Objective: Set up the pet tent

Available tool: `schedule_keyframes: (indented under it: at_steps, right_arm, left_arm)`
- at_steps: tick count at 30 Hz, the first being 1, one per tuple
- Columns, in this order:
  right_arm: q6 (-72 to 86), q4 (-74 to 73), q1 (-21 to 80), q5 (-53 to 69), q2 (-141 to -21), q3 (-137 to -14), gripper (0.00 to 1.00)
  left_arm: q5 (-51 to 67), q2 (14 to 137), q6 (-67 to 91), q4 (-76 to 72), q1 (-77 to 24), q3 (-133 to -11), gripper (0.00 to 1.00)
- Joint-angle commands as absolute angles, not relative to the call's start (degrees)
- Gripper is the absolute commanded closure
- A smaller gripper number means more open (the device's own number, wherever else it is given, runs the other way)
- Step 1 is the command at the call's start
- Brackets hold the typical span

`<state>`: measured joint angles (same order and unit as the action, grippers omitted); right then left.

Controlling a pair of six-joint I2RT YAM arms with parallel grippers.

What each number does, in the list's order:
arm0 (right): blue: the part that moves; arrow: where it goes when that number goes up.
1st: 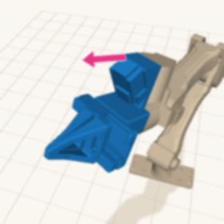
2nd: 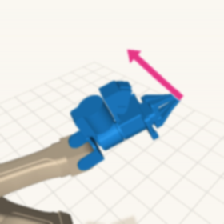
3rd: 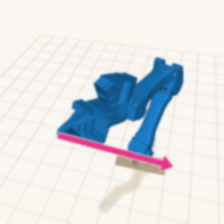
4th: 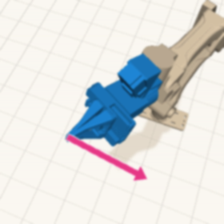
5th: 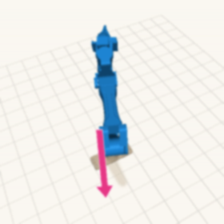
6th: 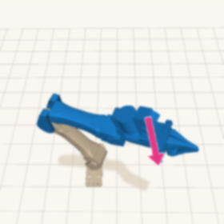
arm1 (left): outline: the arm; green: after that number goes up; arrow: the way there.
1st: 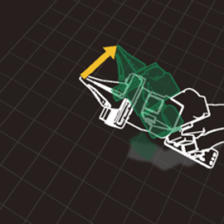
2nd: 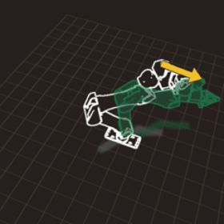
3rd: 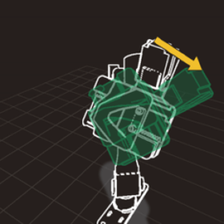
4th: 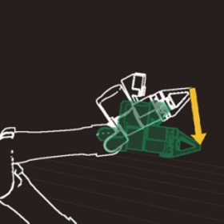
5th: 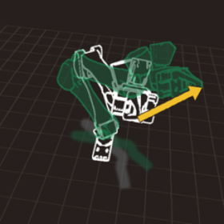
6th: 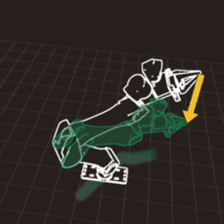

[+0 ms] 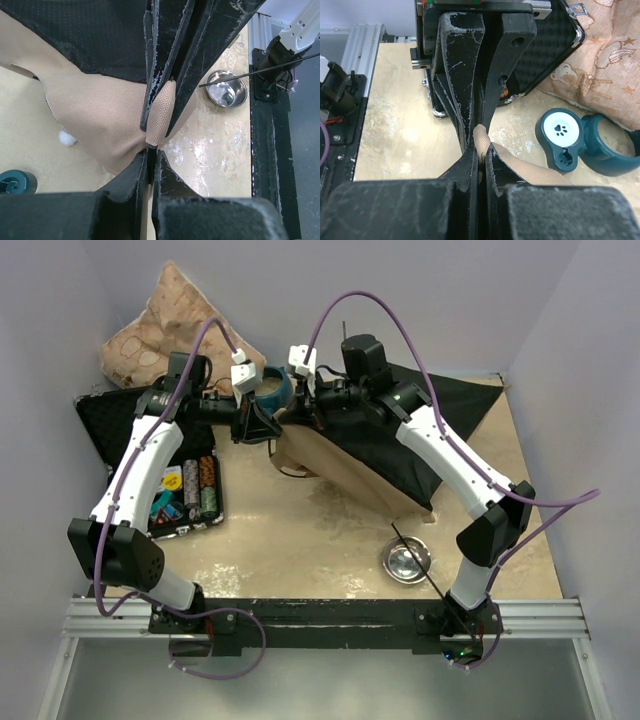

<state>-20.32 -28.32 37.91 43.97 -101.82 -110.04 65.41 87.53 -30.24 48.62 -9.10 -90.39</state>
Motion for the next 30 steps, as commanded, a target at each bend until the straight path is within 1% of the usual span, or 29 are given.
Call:
schedule_keyframes:
  at_steps: [1,19,30]
  right_arm:
    - [-23.82,-28.12,39.38,45.44,-98.44,-113.99,1.00]
    - [-22.67,-27.33,39.55,47.72,-99.05,-115.75,1.00]
    - [-34.79,-39.01,39.73,44.04,-100.63,-113.56,1.00]
  left_arm:
    - [61.00,87.36,-29.97,51.59,-10.02,-89.65,1.00]
    - [59.15,88.51,-29.62,49.57,-13.44,-87.89,1.00]
    - [60.12,86.57,-27.07,47.99,-13.45,-90.52,1.00]
